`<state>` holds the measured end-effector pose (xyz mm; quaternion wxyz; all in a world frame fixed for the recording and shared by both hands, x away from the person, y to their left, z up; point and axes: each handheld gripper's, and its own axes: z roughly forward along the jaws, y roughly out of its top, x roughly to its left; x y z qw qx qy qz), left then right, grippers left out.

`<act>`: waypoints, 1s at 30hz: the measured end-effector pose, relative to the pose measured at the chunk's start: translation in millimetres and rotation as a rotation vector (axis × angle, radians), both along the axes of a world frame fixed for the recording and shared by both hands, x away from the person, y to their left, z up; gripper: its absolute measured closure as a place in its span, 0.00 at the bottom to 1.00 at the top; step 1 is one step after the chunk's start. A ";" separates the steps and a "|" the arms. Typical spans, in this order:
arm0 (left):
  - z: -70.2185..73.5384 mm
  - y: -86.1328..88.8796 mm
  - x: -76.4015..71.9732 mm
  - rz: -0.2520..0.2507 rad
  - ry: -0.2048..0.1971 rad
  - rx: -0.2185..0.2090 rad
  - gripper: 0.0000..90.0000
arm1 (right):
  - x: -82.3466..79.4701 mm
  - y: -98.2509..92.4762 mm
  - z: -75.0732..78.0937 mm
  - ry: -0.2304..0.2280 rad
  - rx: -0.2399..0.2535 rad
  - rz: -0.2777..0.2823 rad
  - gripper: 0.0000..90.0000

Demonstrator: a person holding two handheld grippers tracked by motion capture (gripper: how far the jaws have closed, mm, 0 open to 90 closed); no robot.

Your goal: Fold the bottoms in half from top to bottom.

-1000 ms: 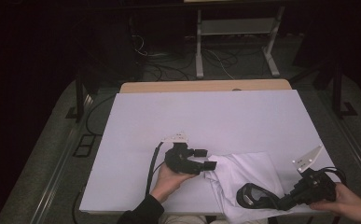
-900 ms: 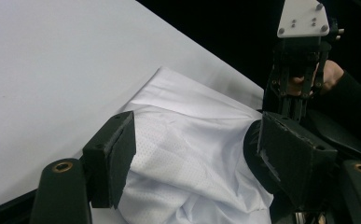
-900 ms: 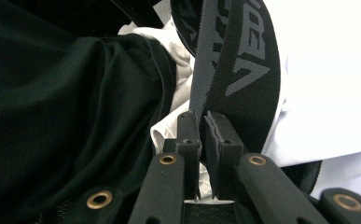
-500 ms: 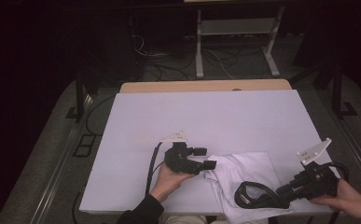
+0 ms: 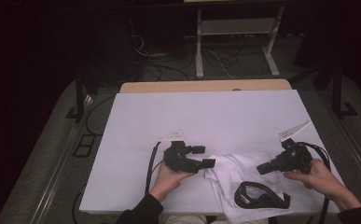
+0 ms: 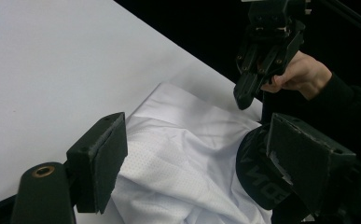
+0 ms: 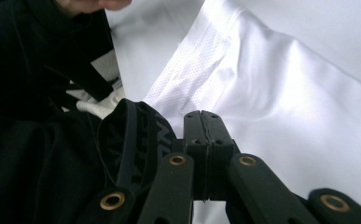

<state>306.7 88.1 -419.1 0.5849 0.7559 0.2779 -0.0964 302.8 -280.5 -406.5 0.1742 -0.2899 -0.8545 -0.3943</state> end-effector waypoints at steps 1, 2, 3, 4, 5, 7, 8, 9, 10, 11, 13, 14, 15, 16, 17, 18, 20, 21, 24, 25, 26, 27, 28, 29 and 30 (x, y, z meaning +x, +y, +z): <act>0.0 0.0 0.0 0.000 0.000 0.000 0.21 | 0.0 0.0 0.0 0.000 0.000 0.000 0.98; 0.1 0.5 0.4 0.004 0.001 -0.004 0.21 | 0.3 6.6 -2.4 0.008 -0.009 0.020 0.98; 0.1 0.5 0.4 0.004 0.001 -0.004 0.21 | 0.3 8.8 -3.4 0.009 -0.012 0.026 0.98; 0.0 1.1 0.8 0.007 0.000 -0.006 0.21 | -0.1 12.0 -5.1 0.011 -0.017 0.036 0.98; 0.1 1.3 0.8 0.009 0.001 -0.006 0.21 | -0.4 14.1 -6.5 0.018 -0.019 0.042 0.98; 0.2 1.7 1.0 0.011 0.000 -0.009 0.21 | -1.4 17.2 -8.5 0.023 -0.033 0.051 0.98; 0.1 1.8 1.1 0.011 0.000 -0.009 0.21 | -2.2 18.8 -9.4 0.023 -0.038 0.056 0.98; 0.0 1.8 1.2 0.012 -0.001 -0.009 0.21 | -2.7 19.8 -10.4 0.023 -0.033 0.061 0.98; -0.1 1.9 1.3 0.013 0.000 -0.009 0.21 | -3.2 20.5 -11.3 0.027 -0.032 0.065 0.98; -0.1 1.9 1.3 0.013 0.000 -0.009 0.21 | -4.0 21.4 -12.3 0.031 -0.034 0.074 0.98; -0.4 1.7 1.4 0.012 0.001 -0.008 0.21 | -6.1 22.8 -13.4 0.038 -0.037 0.087 0.98; -0.5 1.7 1.4 0.012 0.001 -0.007 0.21 | -7.4 23.4 -13.5 0.042 -0.037 0.097 0.98; -0.7 1.6 1.5 0.012 0.002 -0.008 0.21 | -8.7 24.1 -13.9 0.041 -0.032 0.105 0.98; -0.8 1.6 1.6 0.012 0.003 -0.009 0.21 | -10.3 24.5 -13.4 0.047 -0.031 0.114 0.98; -0.9 1.5 1.6 0.012 0.003 -0.008 0.21 | -12.2 24.7 -12.6 0.049 -0.025 0.126 0.98; -1.0 1.4 1.7 0.013 0.003 -0.007 0.21 | -14.8 24.7 -11.3 0.053 -0.015 0.149 0.98; -1.5 1.3 1.9 0.011 0.004 -0.006 0.21 | -18.9 25.0 -9.7 0.052 -0.010 0.176 0.98; -1.9 1.1 2.1 0.009 0.004 -0.003 0.21 | -20.9 25.6 -9.3 0.048 -0.007 0.188 0.98; -3.7 -0.3 1.7 0.007 0.007 0.001 0.21 | -26.2 28.8 -10.8 0.054 -0.010 0.219 0.98; -4.2 -0.6 1.5 0.008 0.008 -0.001 0.21 | -28.1 31.3 -12.2 0.057 -0.022 0.235 0.98; -4.9 -1.0 1.4 0.008 0.011 0.000 0.21 | -29.4 32.7 -12.9 0.054 -0.029 0.244 0.98; -5.2 -1.1 1.4 0.008 0.011 0.002 0.21 | -31.5 34.9 -14.0 0.063 -0.031 0.256 0.98; -5.2 -1.1 1.3 0.008 0.010 0.003 0.21 | -33.3 36.6 -15.0 0.065 -0.032 0.271 0.98; -5.2 -1.1 1.3 0.008 0.010 0.003 0.21 | -35.4 38.2 -15.8 0.062 -0.040 0.283 0.98; -4.9 -0.6 1.5 0.011 0.011 -0.001 0.21 | -37.4 39.6 -16.4 0.065 -0.049 0.290 0.98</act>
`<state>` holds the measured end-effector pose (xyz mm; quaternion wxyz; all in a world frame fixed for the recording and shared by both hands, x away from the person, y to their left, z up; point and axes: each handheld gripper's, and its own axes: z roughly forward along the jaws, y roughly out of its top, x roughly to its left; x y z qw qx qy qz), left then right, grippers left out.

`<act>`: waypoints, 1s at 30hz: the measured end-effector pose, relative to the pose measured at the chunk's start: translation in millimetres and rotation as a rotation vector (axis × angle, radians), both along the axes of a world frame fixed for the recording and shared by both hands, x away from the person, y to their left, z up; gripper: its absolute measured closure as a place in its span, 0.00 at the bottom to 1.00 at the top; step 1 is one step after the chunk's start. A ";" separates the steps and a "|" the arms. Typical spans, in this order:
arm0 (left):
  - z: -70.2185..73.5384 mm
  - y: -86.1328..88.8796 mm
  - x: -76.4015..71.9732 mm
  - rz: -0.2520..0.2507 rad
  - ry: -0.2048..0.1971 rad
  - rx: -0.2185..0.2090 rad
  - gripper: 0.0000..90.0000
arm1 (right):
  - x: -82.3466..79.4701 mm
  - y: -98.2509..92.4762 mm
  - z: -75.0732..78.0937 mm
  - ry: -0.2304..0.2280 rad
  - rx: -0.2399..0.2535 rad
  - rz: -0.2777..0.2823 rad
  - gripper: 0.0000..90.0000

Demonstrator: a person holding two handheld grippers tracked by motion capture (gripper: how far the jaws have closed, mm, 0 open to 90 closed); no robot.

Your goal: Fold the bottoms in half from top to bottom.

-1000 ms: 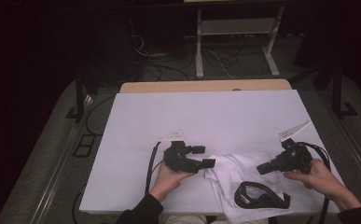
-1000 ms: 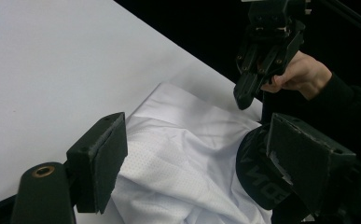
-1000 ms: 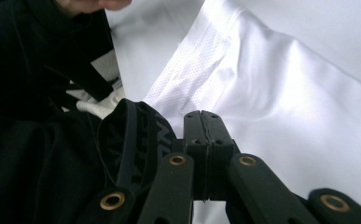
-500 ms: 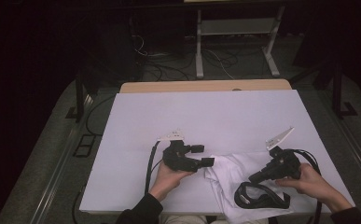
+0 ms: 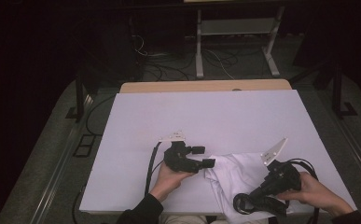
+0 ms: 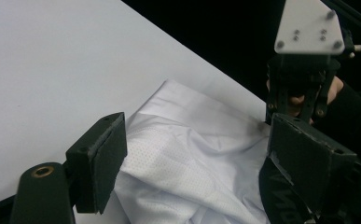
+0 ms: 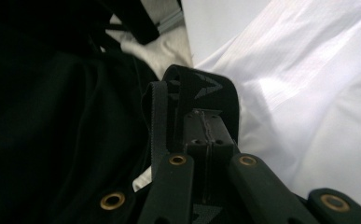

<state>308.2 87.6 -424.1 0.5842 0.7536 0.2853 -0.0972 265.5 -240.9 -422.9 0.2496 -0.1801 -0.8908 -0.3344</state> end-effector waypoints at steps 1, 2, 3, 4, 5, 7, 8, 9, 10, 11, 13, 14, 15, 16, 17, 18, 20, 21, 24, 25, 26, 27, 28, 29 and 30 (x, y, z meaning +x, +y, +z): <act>0.0 0.1 0.1 0.003 0.000 0.000 0.21 | -1.7 1.0 -1.0 0.000 0.000 0.011 0.98; 0.0 0.1 0.1 0.003 0.000 0.000 0.20 | -1.7 1.0 -1.0 0.000 0.000 0.011 0.98; 0.1 0.4 0.2 0.006 0.001 -0.001 0.20 | -3.2 1.7 -1.5 0.000 -0.003 0.019 0.98; -0.1 0.7 0.6 0.007 0.000 0.001 0.20 | -6.6 4.2 -4.2 -0.013 -0.033 0.027 0.98; -0.1 0.7 0.6 0.007 0.000 0.001 0.20 | -6.6 4.2 -4.2 -0.013 -0.033 0.027 0.98; -0.2 0.7 0.9 0.010 0.001 0.004 0.19 | -10.4 8.3 -10.2 -0.011 -0.062 0.050 0.98; -0.4 0.4 0.9 0.011 0.002 0.006 0.19 | -11.2 9.5 -11.8 -0.010 -0.075 0.061 0.98; -0.4 0.5 1.0 0.011 0.002 0.006 0.19 | -12.8 11.3 -14.7 -0.013 -0.096 0.075 0.98; -0.4 0.6 1.0 0.012 0.002 0.007 0.19 | -13.8 12.0 -15.7 -0.007 -0.110 0.079 0.98; -0.4 0.6 1.0 0.012 0.002 0.007 0.19 | -13.8 12.0 -15.7 -0.007 -0.110 0.079 0.98; -0.5 0.7 1.2 0.016 0.003 0.006 0.18 | -15.7 13.5 -18.3 -0.013 -0.144 0.093 0.98; -0.7 0.7 1.5 0.020 0.003 0.008 0.18 | -16.6 13.8 -19.0 -0.011 -0.157 0.100 0.98; -1.1 0.5 1.8 0.024 0.006 0.008 0.18 | -17.1 14.3 -20.7 -0.013 -0.171 0.106 0.98; -1.1 0.5 1.8 0.024 0.006 0.008 0.18 | -17.1 14.3 -20.7 -0.013 -0.171 0.106 0.98; -1.2 0.6 1.9 0.024 0.006 0.010 0.18 | -17.1 14.6 -20.7 -0.014 -0.175 0.105 0.98; -1.5 0.2 2.2 0.026 0.006 0.009 0.18 | -17.8 15.5 -20.5 -0.022 -0.182 0.108 0.98; -1.9 -0.5 2.3 0.029 0.006 0.008 0.18 | -18.0 15.6 -20.8 -0.026 -0.183 0.112 0.98; -1.9 -0.5 2.3 0.029 0.006 0.008 0.18 | -18.0 15.6 -20.8 -0.026 -0.183 0.112 0.98; -3.1 -2.0 2.9 0.030 0.007 0.015 0.18 | -18.5 15.7 -20.6 -0.027 -0.186 0.112 0.98; -3.7 -2.9 3.3 0.028 0.011 0.014 0.18 | -18.9 15.0 -19.7 -0.031 -0.169 0.114 0.94; -3.7 -2.9 3.3 0.028 0.011 0.014 0.18 | -18.8 14.5 -19.1 -0.032 -0.161 0.111 0.92; -4.0 -3.5 3.5 0.029 0.010 0.017 0.18 | -18.7 13.2 -17.6 -0.035 -0.150 0.105 0.91; -4.3 -3.9 3.6 0.031 0.008 0.021 0.18 | -18.7 11.6 -15.7 -0.034 -0.137 0.100 0.89; -4.6 -4.3 3.9 0.031 0.007 0.025 0.18 | -18.7 11.6 -15.7 -0.034 -0.137 0.100 0.89; -5.3 -4.7 4.7 0.030 0.012 0.029 0.18 | -18.0 7.6 -10.7 -0.052 -0.099 0.082 0.86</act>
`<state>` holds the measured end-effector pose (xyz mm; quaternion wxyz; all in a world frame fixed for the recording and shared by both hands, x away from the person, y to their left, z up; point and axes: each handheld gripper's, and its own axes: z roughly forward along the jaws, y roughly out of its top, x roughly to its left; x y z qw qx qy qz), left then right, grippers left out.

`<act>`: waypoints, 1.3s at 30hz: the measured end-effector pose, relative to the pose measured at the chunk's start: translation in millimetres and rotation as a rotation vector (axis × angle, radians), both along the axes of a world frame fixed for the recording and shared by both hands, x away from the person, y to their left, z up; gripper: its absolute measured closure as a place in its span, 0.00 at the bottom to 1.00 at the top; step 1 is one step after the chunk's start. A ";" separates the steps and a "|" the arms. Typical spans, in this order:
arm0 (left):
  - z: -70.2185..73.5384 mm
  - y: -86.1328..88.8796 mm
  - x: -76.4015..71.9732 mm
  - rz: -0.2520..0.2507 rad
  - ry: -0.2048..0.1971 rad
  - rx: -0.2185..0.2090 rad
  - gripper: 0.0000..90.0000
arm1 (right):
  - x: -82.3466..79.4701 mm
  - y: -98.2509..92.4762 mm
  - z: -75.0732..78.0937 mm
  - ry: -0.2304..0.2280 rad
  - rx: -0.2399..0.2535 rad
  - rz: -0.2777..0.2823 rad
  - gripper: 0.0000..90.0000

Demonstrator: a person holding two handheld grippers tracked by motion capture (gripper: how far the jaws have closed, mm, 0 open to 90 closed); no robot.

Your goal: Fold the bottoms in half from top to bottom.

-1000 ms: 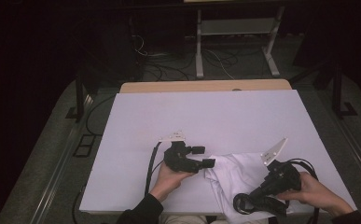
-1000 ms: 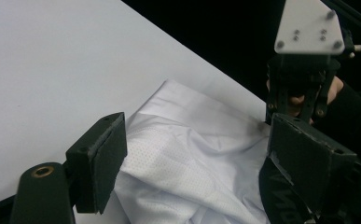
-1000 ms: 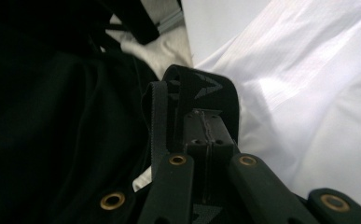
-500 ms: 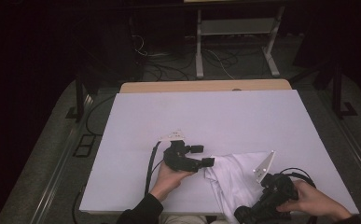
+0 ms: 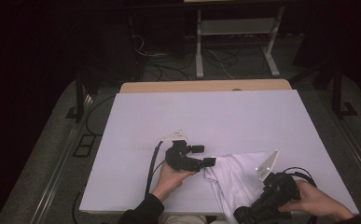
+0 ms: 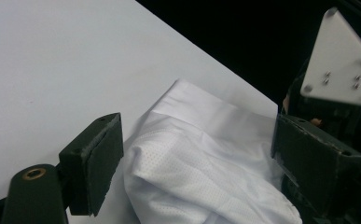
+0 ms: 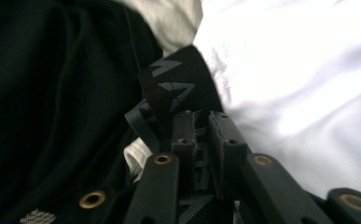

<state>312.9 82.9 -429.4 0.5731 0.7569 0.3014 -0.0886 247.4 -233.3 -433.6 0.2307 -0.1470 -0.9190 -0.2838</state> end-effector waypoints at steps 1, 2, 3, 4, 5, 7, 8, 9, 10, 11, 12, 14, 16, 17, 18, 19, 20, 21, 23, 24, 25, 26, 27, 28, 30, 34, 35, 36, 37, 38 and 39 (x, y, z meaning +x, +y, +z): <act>0.0 0.0 0.0 0.000 0.000 0.000 0.18 | 0.0 0.0 0.0 0.000 0.000 0.000 0.86; -0.3 0.0 0.5 0.003 0.002 0.002 0.18 | 0.3 -1.2 1.6 -0.001 0.011 -0.007 0.84; -0.4 0.0 0.7 0.005 0.004 0.004 0.18 | 1.2 -4.4 6.4 -0.024 0.021 -0.028 0.79; -0.7 0.2 1.3 0.007 0.003 0.010 0.17 | 2.4 -6.6 9.1 -0.040 0.032 -0.044 0.76; -0.9 0.3 1.7 0.007 0.004 0.012 0.17 | 2.4 -6.6 9.1 -0.040 0.032 -0.044 0.76; -1.0 0.0 2.9 0.010 0.009 0.018 0.17 | 4.4 -10.4 13.8 -0.055 0.046 -0.075 0.70; -0.9 -0.2 3.5 0.011 0.010 0.022 0.16 | 7.5 -14.5 18.7 -0.082 0.058 -0.119 0.63; -0.7 -0.5 4.1 0.013 0.010 0.027 0.16 | 7.5 -14.5 18.7 -0.082 0.058 -0.119 0.63; -0.5 -1.0 4.7 0.012 0.011 0.030 0.16 | 12.5 -19.3 23.5 -0.096 0.077 -0.158 0.54; -0.4 -2.2 5.6 0.010 0.016 0.033 0.16 | 14.5 -21.4 25.2 -0.104 0.085 -0.175 0.50; -0.4 -2.9 6.2 0.010 0.021 0.032 0.16 | 17.2 -24.2 27.4 -0.112 0.095 -0.203 0.47; -0.6 -3.4 6.4 0.011 0.024 0.031 0.16 | 22.6 -29.7 30.9 -0.133 0.112 -0.250 0.40; -1.1 -4.6 8.0 0.010 0.027 0.038 0.16 | 25.1 -32.5 32.3 -0.146 0.118 -0.273 0.36; -1.2 -5.0 8.5 0.011 0.027 0.042 0.16 | 28.3 -35.9 33.3 -0.154 0.127 -0.293 0.32; -1.3 -5.5 9.4 0.011 0.029 0.045 0.16 | 33.6 -41.1 33.2 -0.158 0.135 -0.326 0.24; -1.5 -6.0 10.0 0.011 0.033 0.046 0.16 | 33.6 -41.1 33.2 -0.158 0.135 -0.326 0.24; -1.7 -6.4 10.7 0.010 0.037 0.047 0.16 | 36.2 -43.4 32.7 -0.155 0.138 -0.341 0.21; -1.9 -6.8 11.4 0.009 0.038 0.048 0.16 | 40.5 -47.4 31.5 -0.158 0.147 -0.360 0.16; -2.7 -7.9 12.7 0.007 0.044 0.052 0.16 | 44.8 -51.6 30.8 -0.161 0.151 -0.381 0.15; -3.4 -8.6 14.4 0.005 0.050 0.062 0.15 | 47.1 -53.8 30.7 -0.165 0.155 -0.393 0.15; -3.4 -8.6 14.4 0.005 0.050 0.062 0.15 | 49.3 -56.1 30.6 -0.168 0.160 -0.404 0.14; -4.1 -9.0 15.5 0.004 0.053 0.063 0.15 | 51.6 -58.4 30.4 -0.173 0.164 -0.418 0.13; -4.7 -9.3 16.0 0.006 0.059 0.064 0.15 | 51.6 -58.4 30.4 -0.173 0.164 -0.418 0.13; -5.8 -9.8 17.2 0.008 0.063 0.064 0.15 | 56.8 -63.0 29.4 -0.182 0.157 -0.452 0.11; -8.5 -10.8 20.0 0.012 0.067 0.076 0.15 | 61.3 -66.4 27.7 -0.187 0.155 -0.472 0.11; -11.4 -11.6 22.7 0.015 0.077 0.085 0.15 | 71.7 -73.3 22.5 -0.193 0.146 -0.512 0.10; -12.4 -11.6 23.5 0.014 0.080 0.090 0.15 | 71.7 -73.3 22.5 -0.193 0.146 -0.512 0.10; -13.4 -11.7 24.1 0.014 0.084 0.092 0.15 | 76.1 -75.6 19.6 -0.202 0.134 -0.526 0.10; -14.4 -11.9 24.7 0.013 0.089 0.095 0.15 | 76.1 -75.6 19.6 -0.202 0.134 -0.526 0.10; -15.3 -12.3 25.3 0.011 0.093 0.103 0.15 | 77.9 -76.5 18.3 -0.202 0.128 -0.534 0.10; -16.2 -12.5 25.8 0.008 0.096 0.106 0.15 | 80.0 -77.6 16.8 -0.205 0.123 -0.537 0.10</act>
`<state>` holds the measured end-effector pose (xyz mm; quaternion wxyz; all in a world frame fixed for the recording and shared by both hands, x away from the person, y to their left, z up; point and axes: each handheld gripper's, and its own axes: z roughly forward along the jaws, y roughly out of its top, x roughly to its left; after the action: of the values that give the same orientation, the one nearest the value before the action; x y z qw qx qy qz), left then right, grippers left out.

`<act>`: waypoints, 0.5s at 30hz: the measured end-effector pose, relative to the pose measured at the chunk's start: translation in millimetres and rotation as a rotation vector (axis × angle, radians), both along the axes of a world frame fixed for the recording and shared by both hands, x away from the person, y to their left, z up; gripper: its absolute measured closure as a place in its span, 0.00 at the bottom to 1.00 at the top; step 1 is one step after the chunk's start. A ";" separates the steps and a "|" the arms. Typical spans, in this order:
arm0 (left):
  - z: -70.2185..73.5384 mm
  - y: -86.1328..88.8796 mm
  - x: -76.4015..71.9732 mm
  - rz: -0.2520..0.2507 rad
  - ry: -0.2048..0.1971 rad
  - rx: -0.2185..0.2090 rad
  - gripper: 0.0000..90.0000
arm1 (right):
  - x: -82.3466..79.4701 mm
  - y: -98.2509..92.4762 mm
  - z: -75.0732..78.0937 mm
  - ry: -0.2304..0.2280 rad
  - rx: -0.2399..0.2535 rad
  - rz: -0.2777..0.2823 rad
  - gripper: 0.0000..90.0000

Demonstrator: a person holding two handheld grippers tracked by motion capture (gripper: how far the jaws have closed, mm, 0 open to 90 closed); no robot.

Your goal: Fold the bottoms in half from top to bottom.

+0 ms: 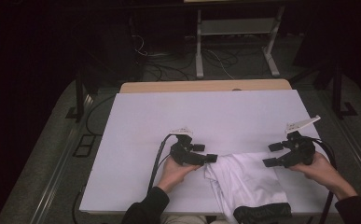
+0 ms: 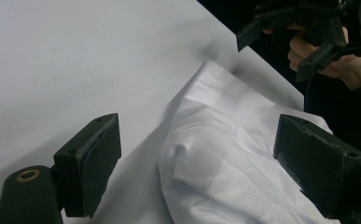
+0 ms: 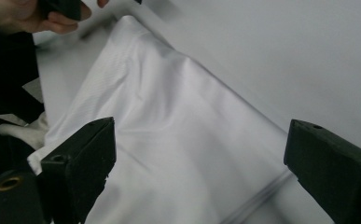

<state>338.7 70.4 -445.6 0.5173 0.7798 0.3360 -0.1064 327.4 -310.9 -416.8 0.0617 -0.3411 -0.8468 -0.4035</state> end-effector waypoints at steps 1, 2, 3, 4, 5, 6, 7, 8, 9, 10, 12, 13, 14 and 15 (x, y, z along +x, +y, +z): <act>-0.7 -0.1 0.4 0.000 0.005 0.003 0.15 | 1.7 -0.7 -1.4 0.003 -0.004 -0.006 0.10; -1.2 -0.2 0.8 -0.001 0.010 0.005 0.15 | 3.6 -1.4 -3.0 0.002 -0.010 -0.008 0.10; -2.2 -0.4 1.6 -0.003 0.014 0.006 0.15 | 4.6 -1.7 -3.9 0.003 -0.015 -0.014 0.10; -2.9 -0.8 1.9 -0.004 0.020 0.006 0.15 | 6.7 -2.5 -5.9 0.002 -0.022 -0.018 0.10; -4.3 -1.6 2.5 -0.009 0.030 0.010 0.15 | 9.7 -3.7 -8.8 0.005 -0.031 -0.024 0.11; -5.1 -2.2 2.8 -0.014 0.037 0.013 0.15 | 9.7 -3.7 -8.8 0.005 -0.031 -0.024 0.11; -6.4 -3.3 2.7 -0.018 0.044 0.016 0.16 | 12.6 -5.0 -11.3 0.010 -0.038 -0.032 0.14; -7.0 -3.8 2.8 -0.023 0.049 0.021 0.16 | 12.6 -5.0 -11.3 0.010 -0.038 -0.032 0.14; -8.6 -5.3 2.9 -0.032 0.062 0.027 0.16 | 15.3 -6.1 -14.0 0.006 -0.046 -0.037 0.15; -8.6 -5.3 2.9 -0.032 0.062 0.027 0.16 | 15.3 -6.1 -14.0 0.006 -0.046 -0.037 0.15; -10.3 -6.2 3.6 -0.038 0.070 0.032 0.17 | 18.2 -7.1 -16.7 0.012 -0.055 -0.050 0.16; -11.4 -6.7 3.9 -0.041 0.075 0.034 0.17 | 20.0 -7.3 -18.4 0.013 -0.059 -0.052 0.16; -12.3 -7.3 4.1 -0.047 0.083 0.037 0.18 | 21.7 -7.6 -20.1 0.019 -0.067 -0.059 0.17; -13.1 -7.9 4.1 -0.050 0.088 0.039 0.19 | 23.5 -8.2 -22.2 0.022 -0.071 -0.058 0.18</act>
<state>342.8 62.5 -458.7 0.4838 0.7927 0.3406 -0.1469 351.0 -319.1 -439.0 0.0472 -0.3722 -0.8495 -0.3711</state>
